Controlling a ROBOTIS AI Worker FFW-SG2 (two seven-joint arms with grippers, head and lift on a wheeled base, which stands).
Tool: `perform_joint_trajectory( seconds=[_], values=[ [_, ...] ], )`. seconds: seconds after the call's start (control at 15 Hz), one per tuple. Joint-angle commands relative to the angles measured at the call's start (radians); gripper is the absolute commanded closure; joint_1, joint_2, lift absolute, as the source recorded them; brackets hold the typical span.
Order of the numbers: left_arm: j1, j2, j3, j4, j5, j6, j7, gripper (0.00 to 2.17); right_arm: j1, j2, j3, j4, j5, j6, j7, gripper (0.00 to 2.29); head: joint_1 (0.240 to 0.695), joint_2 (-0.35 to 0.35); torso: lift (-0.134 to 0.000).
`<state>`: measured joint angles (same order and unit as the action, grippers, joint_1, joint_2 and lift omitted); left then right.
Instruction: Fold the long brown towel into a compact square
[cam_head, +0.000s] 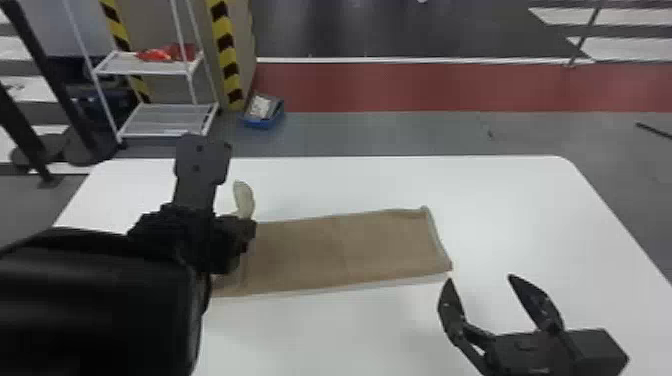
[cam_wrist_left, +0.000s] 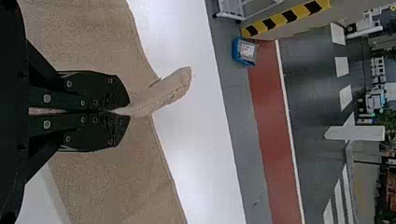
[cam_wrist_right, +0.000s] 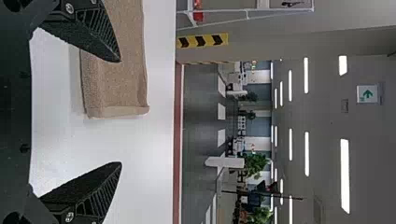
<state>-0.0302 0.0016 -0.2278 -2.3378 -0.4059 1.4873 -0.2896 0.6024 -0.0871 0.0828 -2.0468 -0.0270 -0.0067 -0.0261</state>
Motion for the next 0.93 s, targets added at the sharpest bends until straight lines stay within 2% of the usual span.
perform_joint_trajectory(
  seconds=[0.0,0.07,0.13,0.2,0.33,0.53,0.6,0.73,0.87],
  values=[
    [-0.007,-0.004,-0.084,0.054,0.010,0.000,0.056,2.04,-0.001,-0.014,0.003,0.000,-0.007,0.000,0.000,0.10,0.695,-0.019,-0.126],
    [-0.005,-0.004,-0.114,0.074,0.018,-0.009,0.092,1.57,-0.001,-0.014,0.005,0.000,-0.007,0.000,0.000,0.10,0.695,-0.030,-0.126],
    [0.003,-0.004,-0.148,0.094,0.021,-0.031,0.113,0.66,-0.001,-0.016,0.009,0.000,-0.007,0.000,0.000,0.10,0.695,-0.039,-0.126],
    [0.007,-0.004,-0.173,0.100,0.024,-0.040,0.122,0.01,-0.003,-0.017,0.012,0.000,-0.007,0.000,0.000,0.10,0.695,-0.050,-0.126],
    [0.013,-0.004,-0.205,0.106,0.025,-0.052,0.156,0.00,-0.006,-0.020,0.018,0.000,-0.007,0.003,0.000,0.10,0.695,-0.074,-0.126],
    [0.055,-0.004,-0.191,0.064,0.024,-0.061,0.156,0.04,-0.026,-0.020,0.032,0.000,-0.005,0.037,0.002,0.10,0.695,-0.099,-0.126],
    [0.096,-0.004,-0.154,0.049,0.022,-0.123,0.153,0.04,-0.038,-0.022,0.046,0.000,-0.002,0.058,0.003,0.10,0.695,-0.099,-0.126],
    [0.211,-0.004,-0.016,0.026,0.038,-0.365,0.147,0.04,-0.085,-0.022,0.080,0.000,0.005,0.117,0.012,0.10,0.695,-0.071,-0.126],
    [0.314,-0.004,0.154,0.021,0.151,-0.595,0.155,0.04,-0.154,-0.022,0.126,0.019,0.010,0.199,0.028,0.10,0.695,-0.014,-0.126]
  ],
)
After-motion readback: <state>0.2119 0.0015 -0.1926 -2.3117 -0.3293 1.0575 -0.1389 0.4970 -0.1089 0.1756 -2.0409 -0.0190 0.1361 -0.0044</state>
